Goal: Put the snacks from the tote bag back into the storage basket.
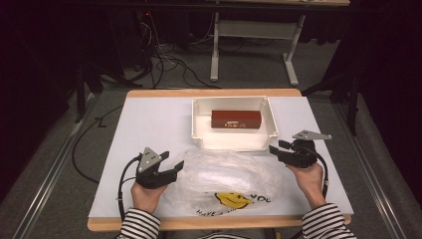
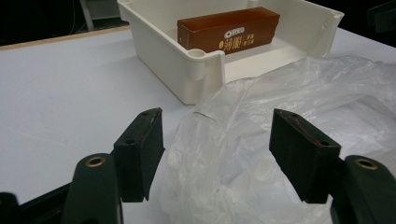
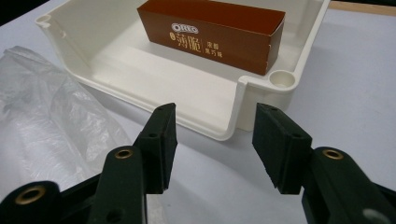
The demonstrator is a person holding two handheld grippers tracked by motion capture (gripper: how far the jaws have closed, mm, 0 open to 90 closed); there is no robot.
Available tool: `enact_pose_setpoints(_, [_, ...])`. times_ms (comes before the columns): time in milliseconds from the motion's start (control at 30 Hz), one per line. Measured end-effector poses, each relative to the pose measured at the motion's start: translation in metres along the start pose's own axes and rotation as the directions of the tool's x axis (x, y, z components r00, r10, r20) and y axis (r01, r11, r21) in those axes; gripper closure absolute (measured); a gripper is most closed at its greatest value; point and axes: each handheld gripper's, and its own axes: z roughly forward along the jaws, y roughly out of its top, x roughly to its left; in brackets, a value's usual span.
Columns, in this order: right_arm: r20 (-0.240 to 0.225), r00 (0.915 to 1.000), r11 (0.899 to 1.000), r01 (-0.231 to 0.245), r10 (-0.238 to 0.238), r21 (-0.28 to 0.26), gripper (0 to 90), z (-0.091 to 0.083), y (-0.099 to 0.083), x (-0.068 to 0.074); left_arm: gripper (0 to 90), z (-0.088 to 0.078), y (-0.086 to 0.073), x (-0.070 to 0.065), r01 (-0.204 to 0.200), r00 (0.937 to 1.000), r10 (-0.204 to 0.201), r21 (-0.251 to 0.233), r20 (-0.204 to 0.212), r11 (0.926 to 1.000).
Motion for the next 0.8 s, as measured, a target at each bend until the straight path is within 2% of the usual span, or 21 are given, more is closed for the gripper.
enact_pose_setpoints(133, [0.005, 0.9999, 1.000, 0.011, -0.011, -0.011, 47.7, -0.005, -0.005, 0.001, 35.0, -0.006, -0.001, 0.002, 0.005, 1.0000, -0.005, -0.014, -0.005, 0.9999])
enact_pose_setpoints(433, [0.033, 0.9994, 0.999, 0.012, -0.011, -0.041, 44.2, -0.016, -0.012, 0.001, 33.9, -0.016, -0.005, 0.011, 0.021, 0.9997, -0.021, -0.011, -0.011, 0.9997])
enact_pose_setpoints(567, [0.039, 0.9992, 0.999, 0.014, -0.013, -0.033, 43.4, -0.019, -0.017, -0.002, 39.0, -0.020, -0.009, 0.013, 0.016, 0.9995, -0.016, -0.009, -0.026, 0.9998])
enact_pose_setpoints(800, [0.044, 0.9989, 0.999, -0.014, 0.016, -0.043, 42.7, -0.023, -0.025, -0.008, 39.0, -0.024, -0.011, 0.019, 0.021, 0.9983, -0.022, -0.018, -0.054, 0.9996])
